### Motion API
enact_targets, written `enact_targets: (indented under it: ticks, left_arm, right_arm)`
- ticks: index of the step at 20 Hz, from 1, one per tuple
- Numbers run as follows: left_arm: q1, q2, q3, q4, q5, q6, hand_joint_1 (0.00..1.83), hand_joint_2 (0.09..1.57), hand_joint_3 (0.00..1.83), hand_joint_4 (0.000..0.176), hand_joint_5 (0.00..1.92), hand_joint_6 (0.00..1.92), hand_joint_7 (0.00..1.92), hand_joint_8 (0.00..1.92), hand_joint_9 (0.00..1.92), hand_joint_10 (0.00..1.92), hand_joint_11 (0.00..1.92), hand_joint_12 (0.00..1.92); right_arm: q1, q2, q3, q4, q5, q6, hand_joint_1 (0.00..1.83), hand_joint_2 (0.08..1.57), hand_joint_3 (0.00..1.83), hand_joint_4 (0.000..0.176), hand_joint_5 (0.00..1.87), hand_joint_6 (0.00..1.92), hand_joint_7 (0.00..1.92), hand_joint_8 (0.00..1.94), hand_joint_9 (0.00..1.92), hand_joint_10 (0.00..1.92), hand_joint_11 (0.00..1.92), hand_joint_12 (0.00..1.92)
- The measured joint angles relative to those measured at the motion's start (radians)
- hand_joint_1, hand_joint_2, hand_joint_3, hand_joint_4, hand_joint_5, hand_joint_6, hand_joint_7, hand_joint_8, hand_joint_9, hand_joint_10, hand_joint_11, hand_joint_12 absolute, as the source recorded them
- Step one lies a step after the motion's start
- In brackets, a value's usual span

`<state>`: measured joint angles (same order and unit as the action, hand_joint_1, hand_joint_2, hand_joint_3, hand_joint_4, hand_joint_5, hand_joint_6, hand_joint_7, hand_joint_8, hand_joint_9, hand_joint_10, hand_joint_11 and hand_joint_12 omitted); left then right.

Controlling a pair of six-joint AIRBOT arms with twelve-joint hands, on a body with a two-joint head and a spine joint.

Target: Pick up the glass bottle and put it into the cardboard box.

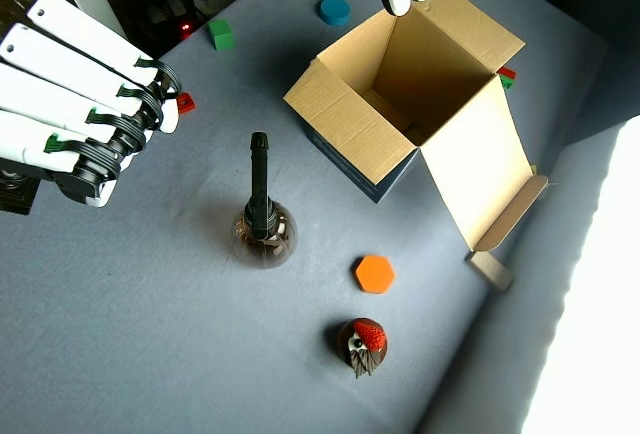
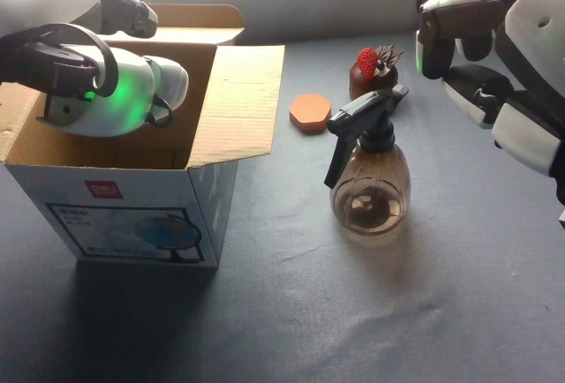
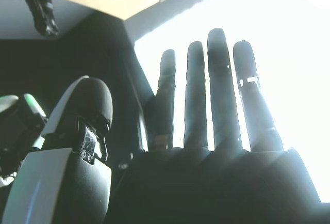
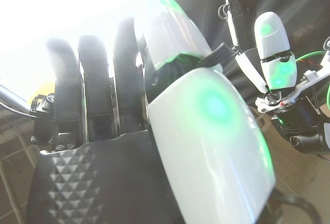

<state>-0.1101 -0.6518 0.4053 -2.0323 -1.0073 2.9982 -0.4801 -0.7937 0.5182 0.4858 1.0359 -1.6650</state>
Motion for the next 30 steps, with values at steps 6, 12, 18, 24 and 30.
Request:
enact_targets:
  ticks: [6, 12, 18, 24, 30]
  left_arm:
    - [-0.011, 0.0, 0.006, -0.004, -0.006, 0.001, 0.0, 1.29, 0.04, 0.035, 0.02, 0.01, 0.05, 0.0, 0.05, 0.01, 0.0, 0.36]
    - [-0.013, 0.0, 0.011, -0.01, -0.001, 0.001, 0.0, 1.31, 0.0, 0.034, 0.0, 0.0, 0.01, 0.0, 0.01, 0.0, 0.0, 0.2]
    - [-0.014, 0.0, -0.007, -0.038, -0.034, 0.001, 0.0, 1.31, 0.0, 0.033, 0.0, 0.0, 0.02, 0.0, 0.01, 0.0, 0.0, 0.17]
    - [-0.034, 0.0, -0.185, -0.175, -0.295, -0.057, 0.0, 1.3, 0.0, 0.033, 0.01, 0.0, 0.02, 0.0, 0.02, 0.0, 0.0, 0.18]
    - [-0.009, 0.002, -0.314, -0.177, -0.456, -0.282, 0.0, 1.29, 0.0, 0.032, 0.03, 0.0, 0.05, 0.0, 0.04, 0.0, 0.0, 0.23]
  right_arm:
    - [0.0, 0.0, 0.0, 0.011, -0.002, -0.008, 0.19, 1.14, 0.12, 0.0, 0.09, 0.07, 0.15, 0.01, 0.09, 0.13, 0.0, 0.0]
    - [0.0, 0.0, 0.0, 0.002, 0.003, -0.007, 0.11, 1.15, 0.03, 0.0, 0.07, 0.02, 0.09, 0.0, 0.06, 0.05, 0.0, 0.0]
    - [0.007, 0.018, 0.012, -0.015, -0.064, 0.076, 0.12, 1.14, 0.02, 0.0, 0.07, 0.01, 0.07, 0.0, 0.05, 0.04, 0.0, 0.0]
    - [0.052, 0.092, 0.123, -0.273, -0.283, 0.474, 0.98, 1.03, 0.0, 0.0, 0.0, 0.0, 0.02, 0.0, 0.03, 0.01, 0.0, 0.0]
    - [0.146, 0.099, 0.224, -0.591, -0.547, 0.904, 1.2, 1.06, 0.0, 0.0, 0.0, 0.0, 0.0, 0.0, 0.0, 0.0, 0.0, 0.0]
